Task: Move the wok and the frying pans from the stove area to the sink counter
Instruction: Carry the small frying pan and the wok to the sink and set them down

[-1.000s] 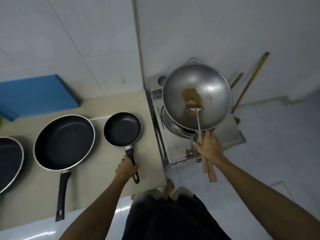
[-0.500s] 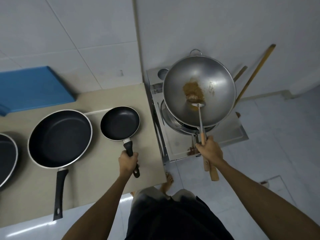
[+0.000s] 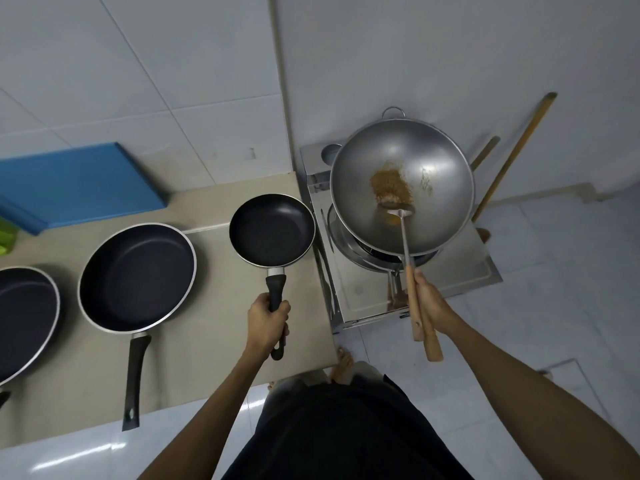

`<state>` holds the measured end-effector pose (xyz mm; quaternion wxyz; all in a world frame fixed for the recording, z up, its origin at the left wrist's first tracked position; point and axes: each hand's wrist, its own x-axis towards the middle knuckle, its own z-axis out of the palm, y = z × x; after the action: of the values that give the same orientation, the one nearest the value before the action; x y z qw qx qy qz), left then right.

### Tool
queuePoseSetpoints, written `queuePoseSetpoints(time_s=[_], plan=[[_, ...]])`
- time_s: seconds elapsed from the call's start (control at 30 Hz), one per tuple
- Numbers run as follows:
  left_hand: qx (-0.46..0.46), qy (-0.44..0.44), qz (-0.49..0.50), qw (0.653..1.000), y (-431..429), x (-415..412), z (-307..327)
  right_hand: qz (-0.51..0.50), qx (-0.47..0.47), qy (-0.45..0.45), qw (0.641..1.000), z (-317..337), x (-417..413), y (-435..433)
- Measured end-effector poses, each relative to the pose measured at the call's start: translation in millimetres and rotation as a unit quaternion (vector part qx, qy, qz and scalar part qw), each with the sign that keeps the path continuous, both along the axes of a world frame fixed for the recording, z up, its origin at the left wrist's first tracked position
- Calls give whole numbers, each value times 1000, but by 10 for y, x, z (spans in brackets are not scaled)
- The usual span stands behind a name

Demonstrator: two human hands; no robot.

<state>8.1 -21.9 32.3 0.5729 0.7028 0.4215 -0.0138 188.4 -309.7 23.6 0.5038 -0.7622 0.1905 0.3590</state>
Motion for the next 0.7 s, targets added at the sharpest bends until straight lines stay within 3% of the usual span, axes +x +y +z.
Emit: queuePoseSetpoints(time_s=[0.23, 0.7], plan=[[10, -14, -3, 1000, -97, 31, 46, 17, 13, -13, 1000, -26, -1, -50], [-6, -28, 31, 999, -52, -303, 306, 83, -68, -81, 991, 280, -208, -27]])
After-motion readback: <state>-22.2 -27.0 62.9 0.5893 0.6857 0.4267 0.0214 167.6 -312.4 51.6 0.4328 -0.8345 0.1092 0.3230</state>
